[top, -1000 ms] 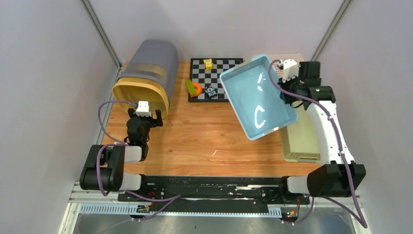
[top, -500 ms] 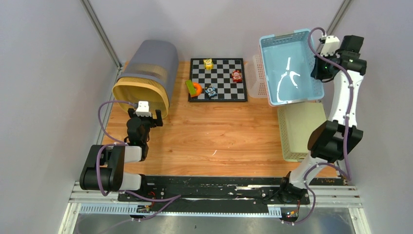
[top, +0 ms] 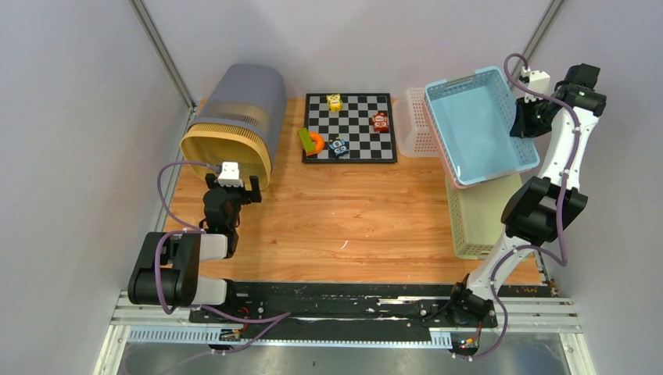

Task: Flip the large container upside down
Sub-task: Place multiple containers in the container.

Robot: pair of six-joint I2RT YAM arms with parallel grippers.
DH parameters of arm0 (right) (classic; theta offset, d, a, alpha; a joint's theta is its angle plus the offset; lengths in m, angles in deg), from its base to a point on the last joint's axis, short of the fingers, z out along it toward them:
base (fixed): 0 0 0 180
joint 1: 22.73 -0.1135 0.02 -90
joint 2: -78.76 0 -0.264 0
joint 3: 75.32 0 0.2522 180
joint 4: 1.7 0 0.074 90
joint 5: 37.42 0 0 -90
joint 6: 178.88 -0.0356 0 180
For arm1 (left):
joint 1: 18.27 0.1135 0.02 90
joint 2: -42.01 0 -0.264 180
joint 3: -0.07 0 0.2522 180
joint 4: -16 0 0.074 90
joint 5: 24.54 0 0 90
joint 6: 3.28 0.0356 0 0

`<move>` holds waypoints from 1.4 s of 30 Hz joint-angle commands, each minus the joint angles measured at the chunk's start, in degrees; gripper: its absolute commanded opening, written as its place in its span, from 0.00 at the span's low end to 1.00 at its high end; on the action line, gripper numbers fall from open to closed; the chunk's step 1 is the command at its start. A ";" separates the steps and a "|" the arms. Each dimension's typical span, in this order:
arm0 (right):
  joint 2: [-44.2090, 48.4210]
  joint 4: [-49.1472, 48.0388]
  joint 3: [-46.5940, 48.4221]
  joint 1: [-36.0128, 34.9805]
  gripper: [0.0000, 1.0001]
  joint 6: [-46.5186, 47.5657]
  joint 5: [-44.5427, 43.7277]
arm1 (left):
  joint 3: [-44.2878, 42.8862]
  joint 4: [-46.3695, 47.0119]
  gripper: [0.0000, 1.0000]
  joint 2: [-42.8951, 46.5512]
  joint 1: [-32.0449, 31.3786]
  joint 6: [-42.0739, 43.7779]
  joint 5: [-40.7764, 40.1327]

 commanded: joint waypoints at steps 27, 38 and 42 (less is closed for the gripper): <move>-7.94 2.90 2.58 5.16 0.42 5.77 2.99 | 0.26 1.20 1.00 -0.46 -0.30 0.76 -1.11; 0.32 -0.15 2.90 5.14 0.64 3.55 2.05 | 0.26 1.24 1.00 -0.47 -0.30 0.77 -1.11; 6.58 -1.11 1.96 5.14 0.67 1.88 3.79 | 0.26 1.24 1.00 -0.48 -0.30 0.76 -1.12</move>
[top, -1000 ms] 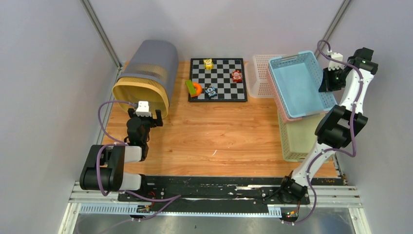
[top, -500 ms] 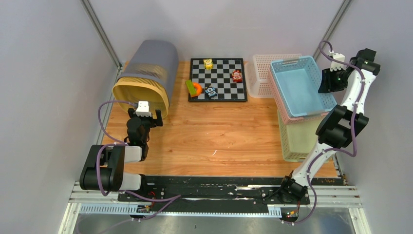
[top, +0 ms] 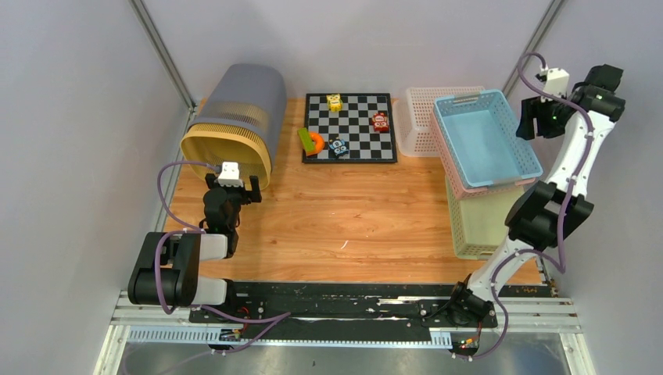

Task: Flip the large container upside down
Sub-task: Place multiple containers in the container.

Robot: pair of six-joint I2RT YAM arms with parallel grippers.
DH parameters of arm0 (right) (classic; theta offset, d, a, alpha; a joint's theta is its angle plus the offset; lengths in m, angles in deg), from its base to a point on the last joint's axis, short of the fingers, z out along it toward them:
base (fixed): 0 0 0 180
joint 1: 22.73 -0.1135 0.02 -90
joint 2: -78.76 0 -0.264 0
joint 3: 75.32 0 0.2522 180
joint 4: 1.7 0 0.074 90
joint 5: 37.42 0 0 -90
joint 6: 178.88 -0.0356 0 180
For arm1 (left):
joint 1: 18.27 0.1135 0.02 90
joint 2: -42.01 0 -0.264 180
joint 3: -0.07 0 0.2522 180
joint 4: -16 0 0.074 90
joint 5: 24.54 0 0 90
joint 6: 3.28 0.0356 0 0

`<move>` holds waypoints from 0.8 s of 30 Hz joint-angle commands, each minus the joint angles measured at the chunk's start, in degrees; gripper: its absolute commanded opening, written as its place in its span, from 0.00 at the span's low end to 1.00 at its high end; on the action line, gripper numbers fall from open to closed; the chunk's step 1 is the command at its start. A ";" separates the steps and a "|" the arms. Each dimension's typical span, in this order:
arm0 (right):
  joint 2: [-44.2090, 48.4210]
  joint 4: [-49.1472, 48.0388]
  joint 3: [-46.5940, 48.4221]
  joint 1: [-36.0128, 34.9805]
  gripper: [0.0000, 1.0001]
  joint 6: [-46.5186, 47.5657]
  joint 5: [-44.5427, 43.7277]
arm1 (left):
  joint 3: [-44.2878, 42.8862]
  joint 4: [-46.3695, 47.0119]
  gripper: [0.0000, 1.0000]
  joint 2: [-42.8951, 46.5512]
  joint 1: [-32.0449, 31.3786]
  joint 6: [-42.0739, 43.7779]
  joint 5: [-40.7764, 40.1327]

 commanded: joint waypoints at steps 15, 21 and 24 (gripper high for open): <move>35.17 -10.56 -25.91 -20.73 0.77 -7.91 4.78 | 0.28 1.25 1.00 -0.49 -0.30 0.72 -1.09; 41.69 -16.12 -34.52 -38.55 0.80 -10.41 2.03 | 0.28 1.23 1.00 -0.48 -0.29 0.70 -1.09; 42.12 -18.72 -37.95 -45.39 0.80 -10.79 2.73 | 0.28 1.18 1.00 -0.47 -0.30 0.73 -1.10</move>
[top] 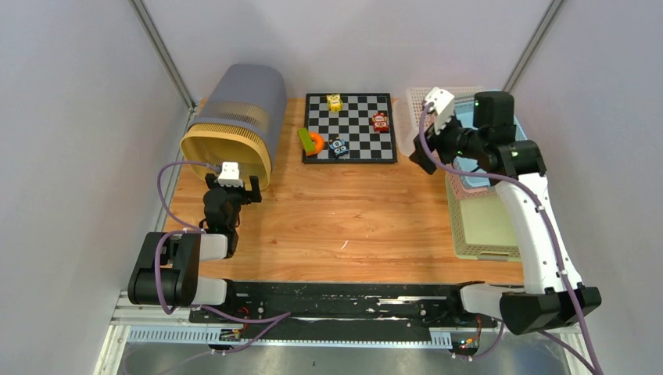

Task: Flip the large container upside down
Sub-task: Place multiple containers in the container, then adjust the multiple containers at the center of the board.

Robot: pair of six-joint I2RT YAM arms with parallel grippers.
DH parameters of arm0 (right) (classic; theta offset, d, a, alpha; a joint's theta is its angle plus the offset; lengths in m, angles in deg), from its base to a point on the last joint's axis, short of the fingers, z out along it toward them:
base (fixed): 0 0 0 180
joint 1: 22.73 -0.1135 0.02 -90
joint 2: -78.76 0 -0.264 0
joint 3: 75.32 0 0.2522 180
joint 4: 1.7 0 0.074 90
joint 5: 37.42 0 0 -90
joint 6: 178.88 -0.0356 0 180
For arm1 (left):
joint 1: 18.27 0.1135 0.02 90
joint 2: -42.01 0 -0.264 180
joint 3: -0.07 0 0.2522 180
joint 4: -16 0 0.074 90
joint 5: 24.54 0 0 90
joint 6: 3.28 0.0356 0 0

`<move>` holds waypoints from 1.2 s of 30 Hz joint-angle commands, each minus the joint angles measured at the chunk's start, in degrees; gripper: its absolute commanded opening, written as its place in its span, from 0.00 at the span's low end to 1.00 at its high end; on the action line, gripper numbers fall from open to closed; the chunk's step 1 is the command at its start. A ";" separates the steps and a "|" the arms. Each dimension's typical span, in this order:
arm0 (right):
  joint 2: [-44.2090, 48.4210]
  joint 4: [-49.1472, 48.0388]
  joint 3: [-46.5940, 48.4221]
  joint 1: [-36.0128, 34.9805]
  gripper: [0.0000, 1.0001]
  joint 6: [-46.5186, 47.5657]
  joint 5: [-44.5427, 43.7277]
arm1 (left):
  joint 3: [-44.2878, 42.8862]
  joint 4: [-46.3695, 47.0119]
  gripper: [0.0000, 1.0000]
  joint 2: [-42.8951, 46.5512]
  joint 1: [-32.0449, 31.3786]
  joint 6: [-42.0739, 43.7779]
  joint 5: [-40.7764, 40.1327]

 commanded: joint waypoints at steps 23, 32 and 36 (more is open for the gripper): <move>-2.37 -10.49 -17.40 -24.77 0.81 4.49 7.34 | -3.17 -10.98 1.00 9.52 -0.30 1.49 0.07; -3.10 -9.92 -18.26 -27.11 0.87 5.74 6.91 | -20.68 -50.69 1.00 30.60 -0.30 8.57 6.02; -3.59 -10.03 -18.70 -28.28 0.89 6.39 6.38 | -32.13 -66.16 1.00 32.10 -0.30 4.54 5.52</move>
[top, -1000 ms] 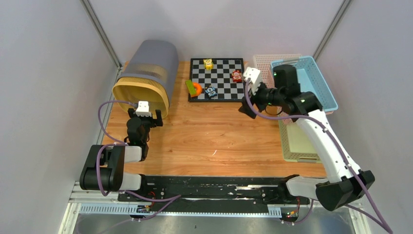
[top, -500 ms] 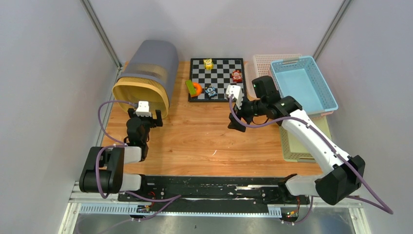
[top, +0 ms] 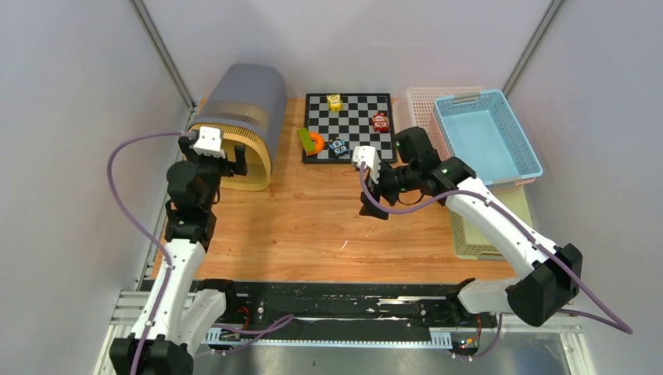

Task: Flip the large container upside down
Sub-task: Adjust the multiple containers at the center of the board.

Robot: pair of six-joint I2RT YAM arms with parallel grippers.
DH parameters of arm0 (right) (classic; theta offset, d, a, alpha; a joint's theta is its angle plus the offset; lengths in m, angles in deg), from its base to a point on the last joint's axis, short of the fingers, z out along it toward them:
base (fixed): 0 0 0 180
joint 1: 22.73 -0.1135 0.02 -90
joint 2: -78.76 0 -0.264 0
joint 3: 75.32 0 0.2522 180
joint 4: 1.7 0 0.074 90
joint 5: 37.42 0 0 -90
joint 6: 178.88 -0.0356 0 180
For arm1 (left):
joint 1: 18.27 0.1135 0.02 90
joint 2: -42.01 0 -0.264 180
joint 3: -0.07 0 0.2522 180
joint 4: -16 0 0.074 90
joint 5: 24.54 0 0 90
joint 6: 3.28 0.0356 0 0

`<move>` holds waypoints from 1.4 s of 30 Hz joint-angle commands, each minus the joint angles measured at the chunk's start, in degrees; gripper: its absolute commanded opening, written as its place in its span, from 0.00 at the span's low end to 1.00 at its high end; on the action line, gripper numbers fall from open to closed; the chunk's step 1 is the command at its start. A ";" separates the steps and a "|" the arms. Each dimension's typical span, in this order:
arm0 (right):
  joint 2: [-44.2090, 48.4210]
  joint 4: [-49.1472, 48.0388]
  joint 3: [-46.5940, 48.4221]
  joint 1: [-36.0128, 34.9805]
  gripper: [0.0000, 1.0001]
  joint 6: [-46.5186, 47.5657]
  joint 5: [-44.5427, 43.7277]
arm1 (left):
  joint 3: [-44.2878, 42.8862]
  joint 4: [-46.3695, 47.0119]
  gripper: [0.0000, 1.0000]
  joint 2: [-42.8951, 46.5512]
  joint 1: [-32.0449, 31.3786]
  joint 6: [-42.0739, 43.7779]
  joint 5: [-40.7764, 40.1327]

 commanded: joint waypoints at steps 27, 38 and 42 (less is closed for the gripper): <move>-1.43 -0.51 -1.90 -2.98 0.90 2.98 -1.37 | -7.95 -18.06 0.98 -6.25 12.98 -50.33 12.32; -1.80 -0.50 -2.17 -2.94 0.90 3.41 -1.80 | -0.68 3.33 0.91 -9.79 16.21 -61.44 13.21; -2.28 -0.52 -2.00 -3.03 0.90 3.56 -1.82 | -0.14 5.97 0.90 -11.10 16.27 -61.90 11.91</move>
